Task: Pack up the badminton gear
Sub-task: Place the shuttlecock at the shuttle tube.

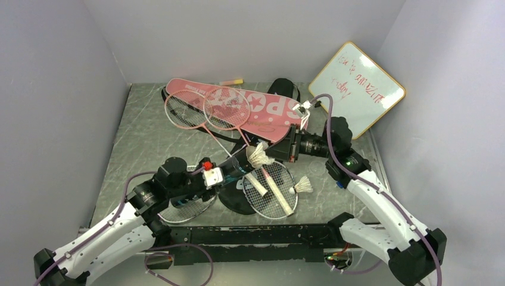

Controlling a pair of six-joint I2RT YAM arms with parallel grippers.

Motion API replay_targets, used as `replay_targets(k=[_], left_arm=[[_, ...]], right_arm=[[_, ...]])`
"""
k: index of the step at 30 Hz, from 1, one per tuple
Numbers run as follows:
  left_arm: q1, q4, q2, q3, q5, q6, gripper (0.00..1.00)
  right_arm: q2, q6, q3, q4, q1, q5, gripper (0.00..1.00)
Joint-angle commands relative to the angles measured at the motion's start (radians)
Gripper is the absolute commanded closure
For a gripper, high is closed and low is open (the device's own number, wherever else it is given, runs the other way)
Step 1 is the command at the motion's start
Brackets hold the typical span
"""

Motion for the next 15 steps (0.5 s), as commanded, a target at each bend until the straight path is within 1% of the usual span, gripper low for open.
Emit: replay_targets(k=[1,4,6,7,12,15], left_arm=[[0.0,0.093,-0.001,0.012,0.069,-0.016,0.64],[0.0,0.095,0.001,0.009,0.081,-0.017,0.64],[0.0,0.095,0.003,0.01,0.08,-0.017,0.64],[0.0,0.093,0.003,0.01,0.076,-0.017,0.64],[0.0,0.09,-0.003,0.01,0.063,-0.016,0.64],[-0.001,0.091,-0.003,0.01,0.061,-0.016,0.64]], right_arm=[[0.022,-0.057,0.013,0.041,0.097,0.089,0.83],[0.061,-0.079,0.037,0.039,0.172,0.136,0.7],[0.085,-0.086,0.055,0.039,0.205,0.144,0.6],[0.095,-0.093,0.066,0.027,0.219,0.145,0.57],[0.12,-0.137,0.082,-0.024,0.279,0.185,0.47],[0.132,-0.152,0.074,-0.037,0.311,0.201,0.43]])
